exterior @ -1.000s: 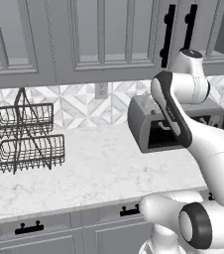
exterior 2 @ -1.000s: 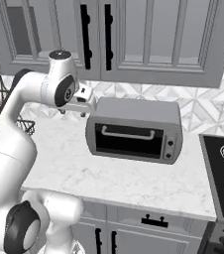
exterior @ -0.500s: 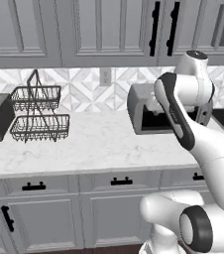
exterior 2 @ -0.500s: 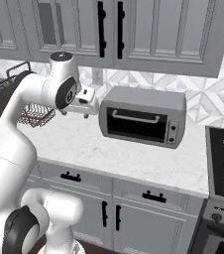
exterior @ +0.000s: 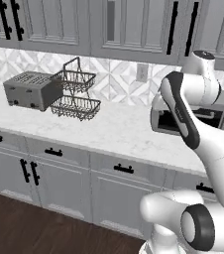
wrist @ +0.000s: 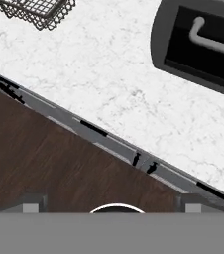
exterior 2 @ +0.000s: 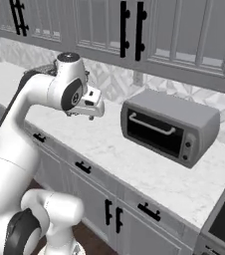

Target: Take a straw from the drawer in front and place it inside the glass cup on the dining counter.

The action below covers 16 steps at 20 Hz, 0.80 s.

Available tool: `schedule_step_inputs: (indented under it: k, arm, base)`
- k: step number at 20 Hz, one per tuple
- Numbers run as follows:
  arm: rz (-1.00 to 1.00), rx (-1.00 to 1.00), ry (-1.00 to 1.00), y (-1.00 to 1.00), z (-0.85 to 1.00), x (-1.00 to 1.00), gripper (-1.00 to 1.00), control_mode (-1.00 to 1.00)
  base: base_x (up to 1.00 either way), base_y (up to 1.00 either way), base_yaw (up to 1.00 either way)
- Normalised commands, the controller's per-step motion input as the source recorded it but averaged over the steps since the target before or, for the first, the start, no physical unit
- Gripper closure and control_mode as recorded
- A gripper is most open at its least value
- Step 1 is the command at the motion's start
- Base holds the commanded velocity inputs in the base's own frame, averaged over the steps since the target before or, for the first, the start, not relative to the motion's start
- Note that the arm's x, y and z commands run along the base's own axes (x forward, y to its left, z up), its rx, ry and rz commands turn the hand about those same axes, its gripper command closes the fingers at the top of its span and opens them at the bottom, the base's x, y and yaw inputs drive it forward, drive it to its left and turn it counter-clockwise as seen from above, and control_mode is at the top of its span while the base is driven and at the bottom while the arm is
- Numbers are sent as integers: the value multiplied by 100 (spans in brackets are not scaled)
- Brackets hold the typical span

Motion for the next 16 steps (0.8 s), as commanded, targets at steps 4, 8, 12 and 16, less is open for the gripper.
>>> schedule_step_inputs:
  k: [4, 8, 12, 16]
  arm:
    - [0, 0, 0, 0, 0, 0, -100, 100]
    - [0, 0, 0, 0, 0, 0, -100, 100]
    - [0, 0, 0, 0, 0, 0, -100, 100]
    - [0, 0, 0, 0, 0, 0, -100, 100]
  base:
    - [0, -66, 70]
    - [-10, -70, 62]
    - [-12, -62, 40]
    - [-24, -63, 32]
